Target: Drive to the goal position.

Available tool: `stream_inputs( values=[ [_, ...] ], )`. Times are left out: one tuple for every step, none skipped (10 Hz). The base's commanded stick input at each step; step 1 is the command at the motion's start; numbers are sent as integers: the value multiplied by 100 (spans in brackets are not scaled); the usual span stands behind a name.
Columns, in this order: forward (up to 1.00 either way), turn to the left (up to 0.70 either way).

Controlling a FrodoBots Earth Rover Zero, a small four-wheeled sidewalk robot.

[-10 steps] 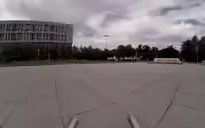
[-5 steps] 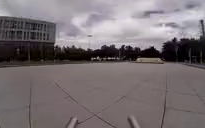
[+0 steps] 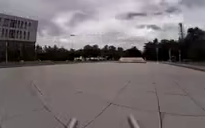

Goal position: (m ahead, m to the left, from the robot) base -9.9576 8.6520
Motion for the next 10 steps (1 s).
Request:
stream_inputs(
  values=[
    [70, -34],
    [70, -34],
    [70, -23],
    [70, 1],
    [70, 1],
    [70, 1],
    [70, 1],
    [70, 1],
    [70, 1],
    [70, 1]
  ],
)
